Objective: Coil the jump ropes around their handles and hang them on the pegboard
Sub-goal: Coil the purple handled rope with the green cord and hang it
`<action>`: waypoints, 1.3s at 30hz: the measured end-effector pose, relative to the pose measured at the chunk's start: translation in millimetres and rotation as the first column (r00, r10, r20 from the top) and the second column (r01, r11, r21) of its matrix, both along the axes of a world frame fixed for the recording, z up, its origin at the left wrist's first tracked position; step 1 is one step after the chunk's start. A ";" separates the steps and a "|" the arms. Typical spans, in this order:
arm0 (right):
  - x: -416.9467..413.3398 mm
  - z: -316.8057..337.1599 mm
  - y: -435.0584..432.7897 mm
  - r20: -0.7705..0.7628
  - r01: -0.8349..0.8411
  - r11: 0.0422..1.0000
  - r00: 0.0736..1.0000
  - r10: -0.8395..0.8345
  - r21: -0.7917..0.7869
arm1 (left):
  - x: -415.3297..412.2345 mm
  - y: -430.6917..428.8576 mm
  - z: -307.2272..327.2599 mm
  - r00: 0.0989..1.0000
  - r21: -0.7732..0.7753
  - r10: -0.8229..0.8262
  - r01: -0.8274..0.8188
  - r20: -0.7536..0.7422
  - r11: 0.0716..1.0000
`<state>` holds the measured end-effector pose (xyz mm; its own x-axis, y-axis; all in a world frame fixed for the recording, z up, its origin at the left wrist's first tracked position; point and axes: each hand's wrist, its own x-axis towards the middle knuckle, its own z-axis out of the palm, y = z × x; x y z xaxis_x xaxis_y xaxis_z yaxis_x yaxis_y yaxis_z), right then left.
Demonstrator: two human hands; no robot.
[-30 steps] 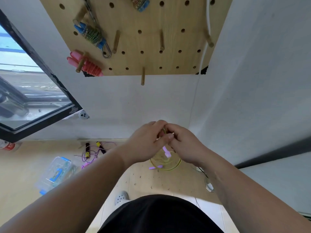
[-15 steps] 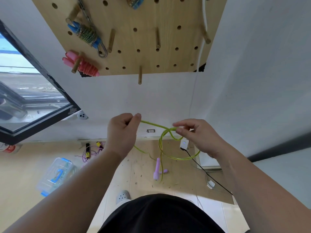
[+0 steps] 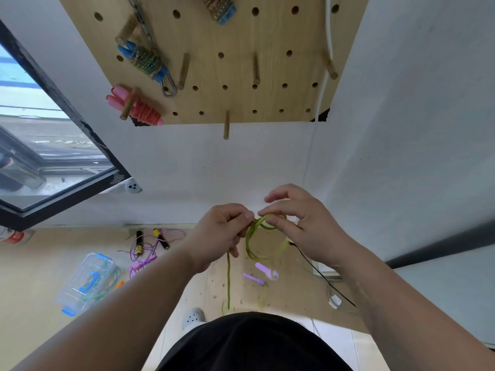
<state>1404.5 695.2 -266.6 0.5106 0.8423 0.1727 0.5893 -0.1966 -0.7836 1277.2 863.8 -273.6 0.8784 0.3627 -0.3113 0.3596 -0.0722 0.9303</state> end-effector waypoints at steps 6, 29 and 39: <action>-8.3 13.3 -8.4 -0.210 0.020 0.998 0.977 -0.033 -0.062 | 3.8 6.8 0.8 0.934 -0.180 0.357 -0.349 0.008 0.920; 73.3 -122.1 -100.0 0.226 0.457 0.475 0.855 -0.466 -0.751 | -14.2 62.2 42.0 0.582 -0.219 0.724 -0.703 0.371 0.677; -15.3 -39.5 47.2 -0.480 -0.122 0.978 0.877 0.025 -0.171 | -0.2 39.3 61.3 0.992 0.351 -0.103 0.124 -0.077 0.928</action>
<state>1389.3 742.4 -306.0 0.4252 0.8725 -0.2406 0.1766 -0.3407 -0.9235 1276.9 903.1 -212.2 0.9047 0.3579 -0.2311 0.3810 -0.4370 0.8148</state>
